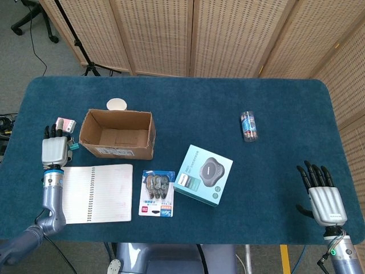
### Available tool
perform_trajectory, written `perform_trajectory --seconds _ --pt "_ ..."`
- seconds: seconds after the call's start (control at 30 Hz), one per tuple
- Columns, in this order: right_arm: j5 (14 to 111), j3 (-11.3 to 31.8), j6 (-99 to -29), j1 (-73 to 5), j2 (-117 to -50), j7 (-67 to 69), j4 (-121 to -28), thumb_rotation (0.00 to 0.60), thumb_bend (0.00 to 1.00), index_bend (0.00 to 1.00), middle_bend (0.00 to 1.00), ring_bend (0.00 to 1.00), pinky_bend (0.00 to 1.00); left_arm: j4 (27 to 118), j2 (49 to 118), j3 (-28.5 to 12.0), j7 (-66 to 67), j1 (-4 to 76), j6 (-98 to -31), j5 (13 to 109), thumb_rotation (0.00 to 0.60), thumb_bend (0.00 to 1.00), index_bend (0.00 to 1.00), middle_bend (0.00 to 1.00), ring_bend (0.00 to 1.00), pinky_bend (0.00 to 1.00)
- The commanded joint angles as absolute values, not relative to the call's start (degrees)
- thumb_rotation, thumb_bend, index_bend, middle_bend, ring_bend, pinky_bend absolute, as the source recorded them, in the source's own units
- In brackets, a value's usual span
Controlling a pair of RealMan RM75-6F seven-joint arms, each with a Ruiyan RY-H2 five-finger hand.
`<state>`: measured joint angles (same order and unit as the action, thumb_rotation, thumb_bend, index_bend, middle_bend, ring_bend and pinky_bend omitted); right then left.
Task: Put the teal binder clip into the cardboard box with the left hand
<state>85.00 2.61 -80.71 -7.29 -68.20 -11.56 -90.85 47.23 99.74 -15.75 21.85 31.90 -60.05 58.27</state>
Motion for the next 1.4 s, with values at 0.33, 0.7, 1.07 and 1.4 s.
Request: perform_trajectory --seconds 0.33,0.7,1.07,1.4 --pt "85.25 2.57 -81.06 -7.14 -67.98 -10.84 -90.91 0.600 0.16 0.02 0.00 0.00 0.00 61.71 90.91 -16.23 24.46 29.42 -68.14 61.40 0.600 0.42 0.64 0.00 0.00 0.00" --pt "85.57 2.52 -81.33 -7.03 -67.89 -10.28 -90.87 0.600 0.16 0.02 0.00 0.00 0.00 78.62 81.47 -17.75 27.17 27.46 -73.03 61.92 0.600 0.42 0.64 0.00 0.00 0.00" --pt "86.04 2.33 -81.50 -6.98 -67.87 -10.10 -90.91 0.600 0.16 0.02 0.00 0.00 0.00 91.63 74.59 -19.27 31.18 26.94 -77.59 62.55 0.600 0.42 0.64 0.00 0.00 0.00" --pt "86.24 2.29 -81.48 -6.98 -67.68 -9.46 -90.89 0.600 0.16 0.02 0.00 0.00 0.00 89.66 80.41 -17.82 32.19 29.40 -78.22 63.25 0.600 0.42 0.64 0.00 0.00 0.00"
